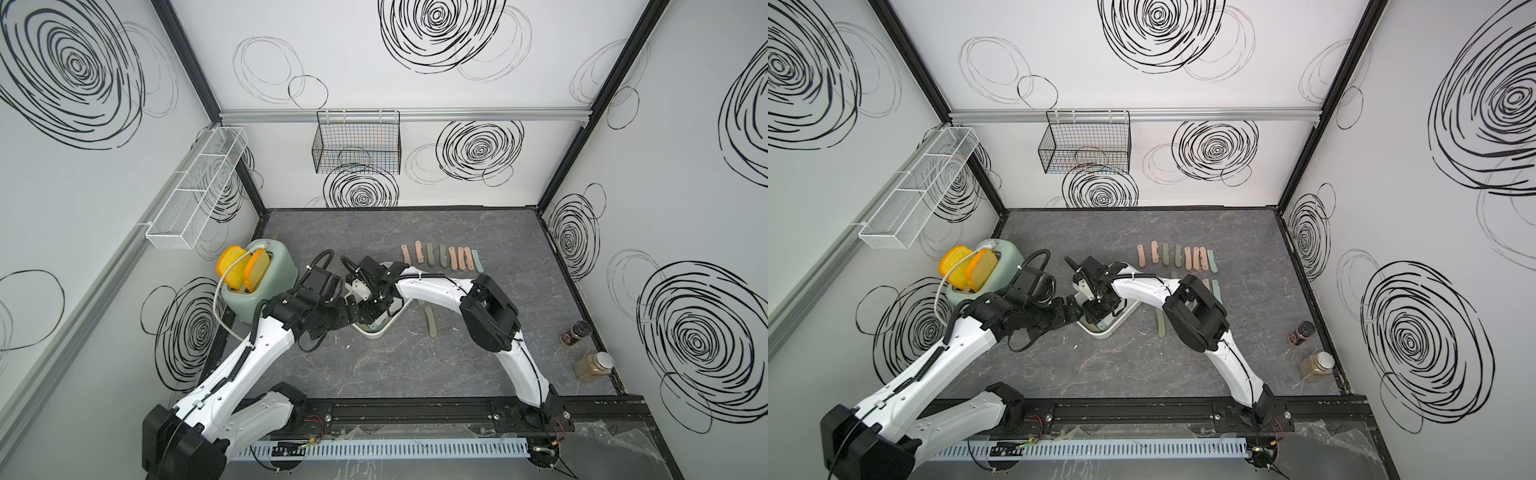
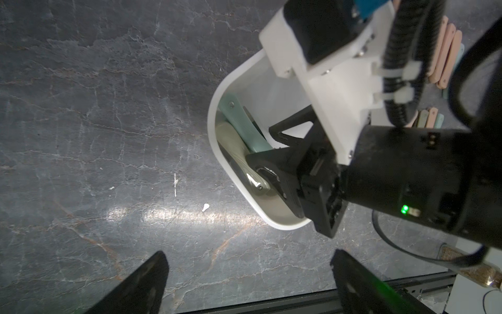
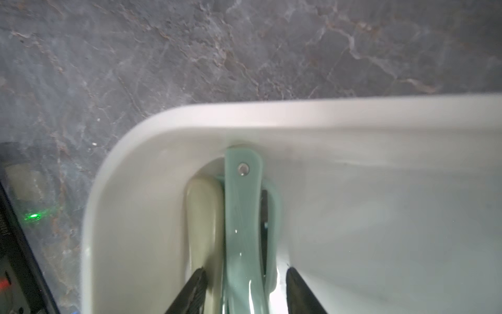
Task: Take the fruit knife out of the storage box
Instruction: Pick up the fruit knife from the storage box.
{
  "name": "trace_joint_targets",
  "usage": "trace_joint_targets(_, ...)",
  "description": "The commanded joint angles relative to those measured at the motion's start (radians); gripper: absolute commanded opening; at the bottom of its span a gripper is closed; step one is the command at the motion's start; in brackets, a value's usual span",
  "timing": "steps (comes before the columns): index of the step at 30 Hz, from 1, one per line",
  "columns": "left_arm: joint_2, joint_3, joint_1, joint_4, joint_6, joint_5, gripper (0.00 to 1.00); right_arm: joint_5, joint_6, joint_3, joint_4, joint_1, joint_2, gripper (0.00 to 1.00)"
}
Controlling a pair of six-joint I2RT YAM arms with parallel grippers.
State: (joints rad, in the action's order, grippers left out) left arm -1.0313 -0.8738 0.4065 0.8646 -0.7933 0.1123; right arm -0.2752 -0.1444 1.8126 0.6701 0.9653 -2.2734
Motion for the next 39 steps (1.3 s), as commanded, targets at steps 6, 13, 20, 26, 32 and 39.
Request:
trace_joint_targets(6,0.043,0.034,-0.056,-0.008,0.026,0.037,0.98,0.043,0.013,0.065,0.026,0.002,-0.04,0.31)
trace_joint_targets(13,0.054,0.063,-0.061,-0.027,0.012,0.052,0.98,0.067,0.017,0.069,0.035,-0.01,-0.029,0.23)
trace_joint_targets(20,0.074,0.085,-0.061,-0.031,-0.001,0.057,0.98,0.152,0.02,0.074,0.062,-0.015,-0.032,0.22)
trace_joint_targets(26,0.078,0.098,-0.06,-0.038,-0.007,0.063,0.98,0.265,0.041,0.111,0.123,-0.012,-0.063,0.31)
trace_joint_targets(32,0.081,0.106,-0.062,-0.044,-0.012,0.07,0.98,0.251,0.052,0.098,0.134,-0.012,-0.059,0.5)
trace_joint_targets(39,0.085,0.109,-0.063,-0.049,-0.017,0.069,0.98,0.2,0.045,0.096,0.155,-0.004,-0.083,0.48)
